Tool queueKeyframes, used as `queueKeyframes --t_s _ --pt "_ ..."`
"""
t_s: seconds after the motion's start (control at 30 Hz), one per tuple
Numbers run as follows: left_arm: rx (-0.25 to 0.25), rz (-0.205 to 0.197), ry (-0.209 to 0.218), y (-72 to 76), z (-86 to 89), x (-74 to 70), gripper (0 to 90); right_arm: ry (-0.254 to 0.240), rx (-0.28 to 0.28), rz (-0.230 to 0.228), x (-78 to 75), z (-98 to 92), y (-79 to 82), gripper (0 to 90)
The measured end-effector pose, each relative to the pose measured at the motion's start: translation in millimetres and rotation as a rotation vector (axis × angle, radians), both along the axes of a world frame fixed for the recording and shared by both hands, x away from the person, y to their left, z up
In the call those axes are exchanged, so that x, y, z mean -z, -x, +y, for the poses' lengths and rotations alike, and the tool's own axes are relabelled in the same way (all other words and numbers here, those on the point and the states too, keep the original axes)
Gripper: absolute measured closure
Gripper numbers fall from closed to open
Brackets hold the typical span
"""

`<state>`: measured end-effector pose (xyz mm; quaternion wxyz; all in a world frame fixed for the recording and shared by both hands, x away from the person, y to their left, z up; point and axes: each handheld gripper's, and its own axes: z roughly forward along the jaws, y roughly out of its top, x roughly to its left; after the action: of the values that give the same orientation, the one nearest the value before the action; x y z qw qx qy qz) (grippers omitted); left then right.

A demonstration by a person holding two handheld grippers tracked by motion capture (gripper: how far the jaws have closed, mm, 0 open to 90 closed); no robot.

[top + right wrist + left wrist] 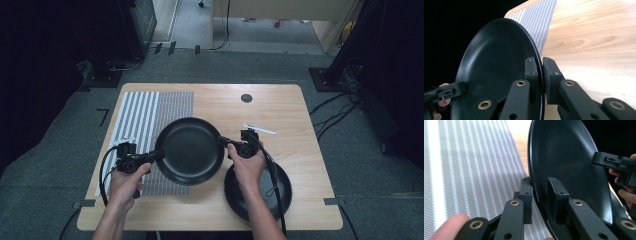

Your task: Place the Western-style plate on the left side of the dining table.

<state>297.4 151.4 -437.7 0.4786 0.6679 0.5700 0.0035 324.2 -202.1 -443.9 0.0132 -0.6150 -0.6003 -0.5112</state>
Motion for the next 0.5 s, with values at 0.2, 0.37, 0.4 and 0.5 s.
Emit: queueKeyframes --t_s 0.2,0.37,0.4,0.5 --pt "-0.034 0.008 0.007 -4.4 15.9 1.9 75.7 0.008 -0.028 0.001 -1.1 17.6 -14.2 83.8" --pt "-0.072 0.012 0.007 -9.0 32.9 3.8 75.8 0.013 -0.053 0.0 0.7 35.5 -27.7 83.8" --pt "-0.078 0.012 0.006 -9.7 36.1 4.0 75.8 0.011 -0.057 0.005 1.1 40.1 -30.5 83.8" --pt "-0.1 0.015 0.007 -11.8 45.1 5.0 75.8 0.007 -0.073 0.011 3.4 53.7 -39.7 83.9"
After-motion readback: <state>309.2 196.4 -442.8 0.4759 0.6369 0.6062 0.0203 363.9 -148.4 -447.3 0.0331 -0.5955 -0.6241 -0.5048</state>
